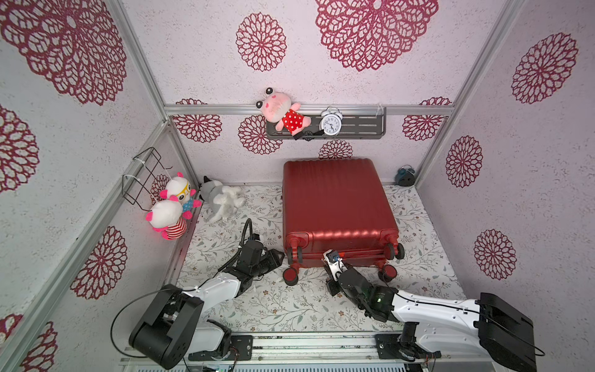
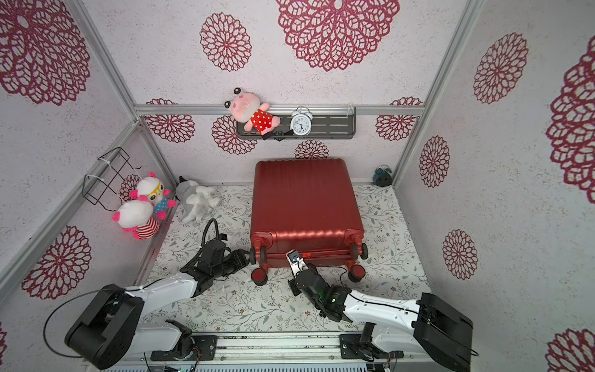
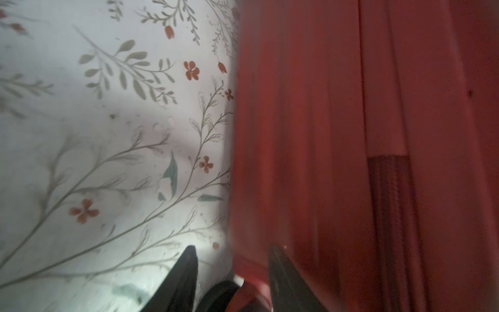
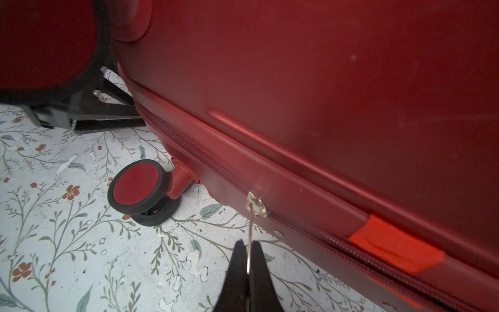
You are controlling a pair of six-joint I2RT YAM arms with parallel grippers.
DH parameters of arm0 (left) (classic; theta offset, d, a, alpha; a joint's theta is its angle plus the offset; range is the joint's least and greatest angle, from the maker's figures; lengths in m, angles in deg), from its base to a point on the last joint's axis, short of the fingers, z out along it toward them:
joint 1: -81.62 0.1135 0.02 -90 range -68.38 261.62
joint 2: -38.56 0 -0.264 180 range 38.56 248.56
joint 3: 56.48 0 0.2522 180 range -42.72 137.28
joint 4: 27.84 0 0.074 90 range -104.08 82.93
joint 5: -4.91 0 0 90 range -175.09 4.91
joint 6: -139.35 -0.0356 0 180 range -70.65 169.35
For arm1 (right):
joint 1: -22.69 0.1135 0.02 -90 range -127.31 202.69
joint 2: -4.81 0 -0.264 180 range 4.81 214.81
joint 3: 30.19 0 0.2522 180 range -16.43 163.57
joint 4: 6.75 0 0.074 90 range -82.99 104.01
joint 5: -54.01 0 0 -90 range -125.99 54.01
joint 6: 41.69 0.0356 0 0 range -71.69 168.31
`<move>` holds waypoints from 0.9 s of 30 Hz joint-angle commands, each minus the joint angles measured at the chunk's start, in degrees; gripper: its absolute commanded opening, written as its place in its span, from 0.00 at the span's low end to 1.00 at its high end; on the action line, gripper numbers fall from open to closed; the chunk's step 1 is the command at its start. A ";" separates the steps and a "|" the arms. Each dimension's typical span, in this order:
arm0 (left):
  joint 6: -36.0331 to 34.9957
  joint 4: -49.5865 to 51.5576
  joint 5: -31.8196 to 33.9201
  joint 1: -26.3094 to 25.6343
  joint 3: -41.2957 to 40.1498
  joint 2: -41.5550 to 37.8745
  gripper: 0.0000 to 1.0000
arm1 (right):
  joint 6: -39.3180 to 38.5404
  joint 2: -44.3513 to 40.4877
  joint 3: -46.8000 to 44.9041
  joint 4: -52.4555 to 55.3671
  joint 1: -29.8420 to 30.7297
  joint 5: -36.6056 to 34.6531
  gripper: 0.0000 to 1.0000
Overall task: Open the suitcase zippers
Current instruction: Unzip the zipper on the suitcase.
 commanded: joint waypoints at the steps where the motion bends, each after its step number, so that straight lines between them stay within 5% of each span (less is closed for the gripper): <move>1: 0.67 -10.66 -0.33 -1.76 2.58 5.33 0.45 | -1.54 2.86 3.84 -6.43 5.88 5.01 0.00; 12: 1.38 -19.02 5.25 -10.84 6.34 13.76 0.42 | -0.84 10.07 6.94 -10.45 7.21 1.22 0.00; 20: 2.94 -26.63 6.86 -16.97 12.59 23.60 0.42 | -2.20 2.89 3.38 -5.47 0.90 1.30 0.00; 27: 2.16 -27.84 6.27 -18.43 19.13 29.32 0.42 | -2.18 -1.46 -1.78 -10.39 1.80 2.46 0.00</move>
